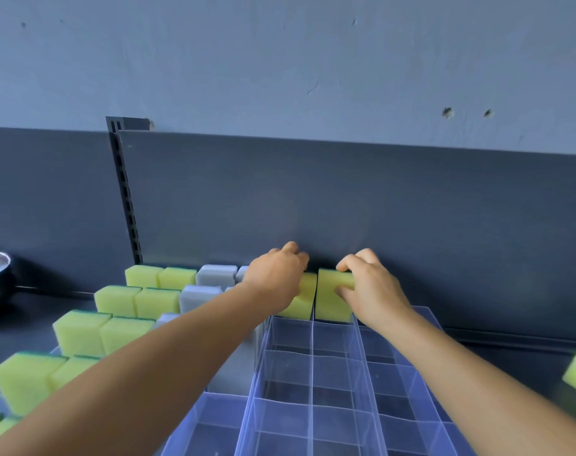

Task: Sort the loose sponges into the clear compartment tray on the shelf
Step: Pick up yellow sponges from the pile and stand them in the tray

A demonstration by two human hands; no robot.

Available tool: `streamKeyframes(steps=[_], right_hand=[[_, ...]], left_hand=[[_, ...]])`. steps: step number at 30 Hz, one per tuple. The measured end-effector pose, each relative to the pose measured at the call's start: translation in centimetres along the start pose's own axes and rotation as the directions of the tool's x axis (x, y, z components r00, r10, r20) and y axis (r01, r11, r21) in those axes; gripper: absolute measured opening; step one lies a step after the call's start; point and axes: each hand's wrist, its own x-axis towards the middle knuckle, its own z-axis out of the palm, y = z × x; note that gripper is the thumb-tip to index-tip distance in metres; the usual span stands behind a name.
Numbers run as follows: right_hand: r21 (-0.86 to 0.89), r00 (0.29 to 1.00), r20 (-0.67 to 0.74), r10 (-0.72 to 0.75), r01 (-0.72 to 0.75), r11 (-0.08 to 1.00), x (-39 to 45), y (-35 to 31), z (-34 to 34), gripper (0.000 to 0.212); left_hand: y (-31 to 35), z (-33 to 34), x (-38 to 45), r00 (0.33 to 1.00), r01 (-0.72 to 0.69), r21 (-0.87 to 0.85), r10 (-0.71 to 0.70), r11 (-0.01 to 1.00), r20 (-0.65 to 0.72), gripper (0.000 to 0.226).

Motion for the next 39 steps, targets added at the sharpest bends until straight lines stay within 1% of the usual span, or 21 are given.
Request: streamKeyframes(steps=[2, 5, 8, 12, 16, 20, 25, 29, 35, 39], right_hand=[[-0.032, 0.999, 0.014, -0.030, 0.030, 0.999, 0.1, 0.1, 0.4, 0.025], [-0.074, 0.997, 0.049, -0.056, 0.060, 0.995, 0.0, 0.3, 1.1, 0.023], [-0.103, 0.996, 0.062, -0.061, 0.067, 0.992, -0.1, 0.5, 1.6, 0.018], [-0.108, 0.995, 0.071, -0.066, 0.073, 0.991, 0.0, 0.5, 1.6, 0.017], [-0.120, 0.994, 0.094, -0.060, 0.071, 0.990, -0.3, 0.2, 0.7, 0.023], [-0.132, 0.996, 0.083, -0.034, 0.045, 0.990, -1.4, 0.0, -1.2, 0.039], [-0.194, 0.997, 0.072, 0.035, -0.020, 0.981, -4.3, 1.2, -4.7, 0.055], [-0.247, 0.989, 0.077, 0.125, -0.102, 0.964, -7.2, 3.4, -7.2, 0.064], [-0.311, 0.967, 0.065, 0.247, -0.216, 0.926, -11.3, 7.6, -10.1, 0.068], [-0.326, 0.950, 0.036, 0.310, -0.283, 0.902, -13.6, 10.7, -12.1, 0.067]], left_hand=[[0.1, 0.4, 0.2, 0.999, -0.034, 0.059, 0.033, 0.998, 0.023, 0.034], [0.3, 0.9, 0.3, 0.998, -0.049, 0.095, 0.044, 0.994, 0.055, 0.038], [0.4, 1.0, 0.3, 0.997, -0.058, 0.145, 0.049, 0.988, 0.064, 0.031], [0.2, 0.6, 0.4, 0.996, -0.057, 0.158, 0.045, 0.986, 0.078, 0.020], [0.2, 0.3, 0.1, 0.996, -0.067, 0.147, 0.056, 0.987, 0.073, 0.018], [1.2, -0.6, -0.6, 0.994, -0.110, 0.066, 0.109, 0.992, 0.025, 0.027], [4.4, -1.4, -1.4, 0.974, -0.219, 0.015, 0.219, 0.976, -0.052, 0.039], [8.3, -1.5, -1.7, 0.949, -0.312, -0.031, 0.311, 0.949, -0.051, 0.041], [14.6, -1.1, -2.3, 0.896, -0.444, -0.057, 0.443, 0.894, -0.040, 0.049], [19.0, -0.8, -2.6, 0.873, -0.487, -0.092, 0.488, 0.868, -0.019, 0.049]])
